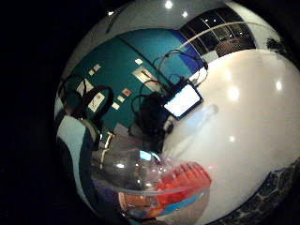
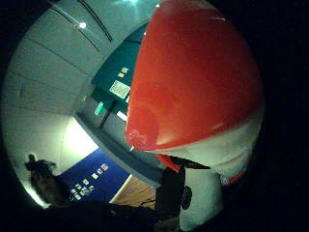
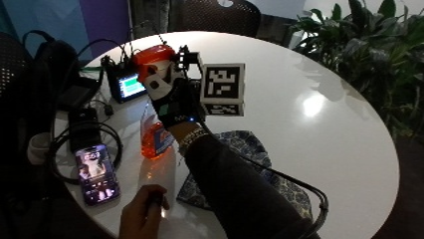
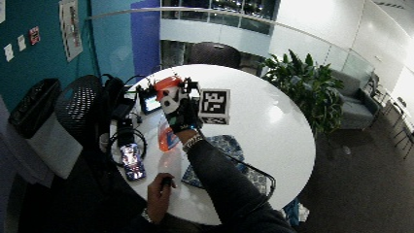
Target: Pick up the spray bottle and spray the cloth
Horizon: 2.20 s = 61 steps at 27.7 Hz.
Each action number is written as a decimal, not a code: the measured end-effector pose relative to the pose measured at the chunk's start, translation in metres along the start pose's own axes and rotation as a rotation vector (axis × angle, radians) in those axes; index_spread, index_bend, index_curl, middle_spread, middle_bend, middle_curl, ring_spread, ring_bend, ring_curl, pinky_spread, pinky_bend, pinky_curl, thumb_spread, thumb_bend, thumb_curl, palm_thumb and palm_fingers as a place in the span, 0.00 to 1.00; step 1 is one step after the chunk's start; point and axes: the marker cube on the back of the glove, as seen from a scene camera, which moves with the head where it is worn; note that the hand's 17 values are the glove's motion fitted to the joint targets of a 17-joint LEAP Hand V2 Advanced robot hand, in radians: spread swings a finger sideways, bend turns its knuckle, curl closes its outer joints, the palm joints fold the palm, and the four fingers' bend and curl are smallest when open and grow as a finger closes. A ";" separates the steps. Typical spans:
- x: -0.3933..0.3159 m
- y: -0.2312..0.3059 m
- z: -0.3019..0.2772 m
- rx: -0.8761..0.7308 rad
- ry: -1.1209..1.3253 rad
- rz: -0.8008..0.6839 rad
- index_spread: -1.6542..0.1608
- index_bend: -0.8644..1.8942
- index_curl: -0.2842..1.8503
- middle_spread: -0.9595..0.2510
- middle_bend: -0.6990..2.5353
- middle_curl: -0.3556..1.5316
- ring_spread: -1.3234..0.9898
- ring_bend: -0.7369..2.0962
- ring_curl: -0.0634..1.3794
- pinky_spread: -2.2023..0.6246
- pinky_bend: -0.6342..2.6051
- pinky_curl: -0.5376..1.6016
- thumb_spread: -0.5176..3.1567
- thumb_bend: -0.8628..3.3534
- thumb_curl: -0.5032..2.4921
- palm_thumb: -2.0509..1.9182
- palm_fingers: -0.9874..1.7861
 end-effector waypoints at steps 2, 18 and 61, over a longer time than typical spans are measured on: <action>0.003 0.002 0.000 -0.002 0.011 0.003 0.76 0.40 0.42 0.62 0.40 0.48 0.49 0.51 0.38 0.67 0.36 0.45 0.28 0.20 0.43 0.74 0.84; -0.021 -0.012 -0.015 0.105 0.043 -0.079 0.76 0.40 0.42 0.61 0.40 0.47 0.48 0.51 0.38 0.67 0.36 0.45 0.28 0.20 0.43 0.74 0.85; -0.063 0.071 -0.090 -0.678 0.903 0.069 0.70 0.33 0.26 0.75 0.29 0.39 0.55 0.39 0.29 0.86 0.31 0.42 0.39 0.19 0.32 0.64 0.42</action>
